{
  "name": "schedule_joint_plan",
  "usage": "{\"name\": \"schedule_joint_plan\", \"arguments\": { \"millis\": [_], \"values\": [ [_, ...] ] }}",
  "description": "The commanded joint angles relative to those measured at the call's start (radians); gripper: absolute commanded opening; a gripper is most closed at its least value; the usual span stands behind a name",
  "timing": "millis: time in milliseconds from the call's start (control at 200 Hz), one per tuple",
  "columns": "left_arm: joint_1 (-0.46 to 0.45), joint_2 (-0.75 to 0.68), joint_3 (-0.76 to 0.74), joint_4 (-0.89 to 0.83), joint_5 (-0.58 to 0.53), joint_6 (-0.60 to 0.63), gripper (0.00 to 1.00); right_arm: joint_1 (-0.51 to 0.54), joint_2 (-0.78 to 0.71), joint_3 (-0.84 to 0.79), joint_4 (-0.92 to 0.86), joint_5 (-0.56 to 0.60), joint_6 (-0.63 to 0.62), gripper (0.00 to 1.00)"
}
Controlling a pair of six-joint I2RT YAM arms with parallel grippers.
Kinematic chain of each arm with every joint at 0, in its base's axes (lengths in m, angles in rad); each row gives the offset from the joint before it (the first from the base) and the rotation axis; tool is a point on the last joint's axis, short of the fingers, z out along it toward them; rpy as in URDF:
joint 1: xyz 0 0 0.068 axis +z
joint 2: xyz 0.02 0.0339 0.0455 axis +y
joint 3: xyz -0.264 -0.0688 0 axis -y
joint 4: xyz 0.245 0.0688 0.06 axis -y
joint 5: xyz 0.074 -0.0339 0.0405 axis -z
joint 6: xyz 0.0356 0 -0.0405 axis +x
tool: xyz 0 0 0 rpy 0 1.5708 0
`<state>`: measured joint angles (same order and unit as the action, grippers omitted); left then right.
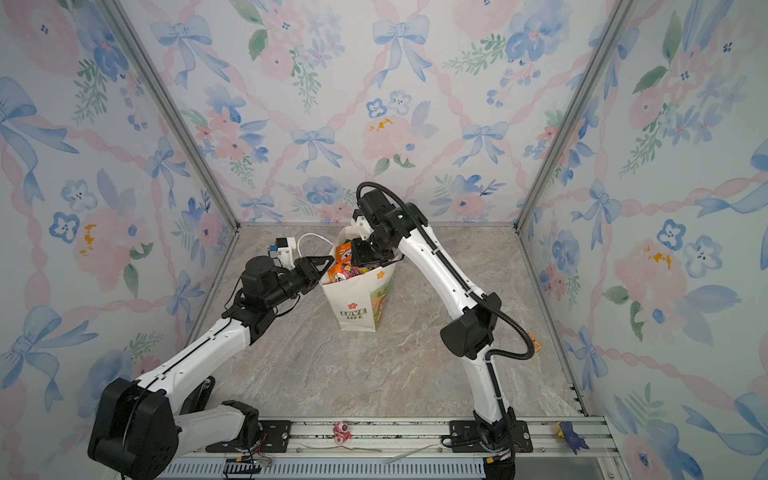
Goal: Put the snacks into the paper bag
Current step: 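Raise the right gripper out of the bag while the left gripper releases the bag handle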
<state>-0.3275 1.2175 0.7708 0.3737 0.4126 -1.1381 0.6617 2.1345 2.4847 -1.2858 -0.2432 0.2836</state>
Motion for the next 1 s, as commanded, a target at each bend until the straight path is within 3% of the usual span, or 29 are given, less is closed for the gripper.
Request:
{"name": "schedule_joint_plan", "arguments": {
  "millis": [0,280,530,765,990],
  "values": [
    [-0.002,-0.028,0.041,0.028,0.031,0.023,0.32,-0.007,-0.111,0.011,0.031,-0.040,-0.006,0.42],
    [0.000,-0.099,0.118,-0.126,-0.039,0.130,0.39,-0.007,-0.210,-0.027,0.049,-0.032,-0.024,0.43],
    [0.014,-0.205,0.189,-0.333,-0.211,0.271,0.51,-0.026,-0.369,-0.182,0.140,0.005,-0.028,0.44],
    [0.065,-0.225,0.193,-0.380,-0.209,0.311,0.53,-0.072,-0.532,-0.382,0.182,0.118,-0.022,0.46],
    [0.153,-0.253,0.182,-0.406,-0.174,0.333,0.57,-0.192,-0.749,-0.669,0.286,0.091,0.039,0.47]
  ]
}}
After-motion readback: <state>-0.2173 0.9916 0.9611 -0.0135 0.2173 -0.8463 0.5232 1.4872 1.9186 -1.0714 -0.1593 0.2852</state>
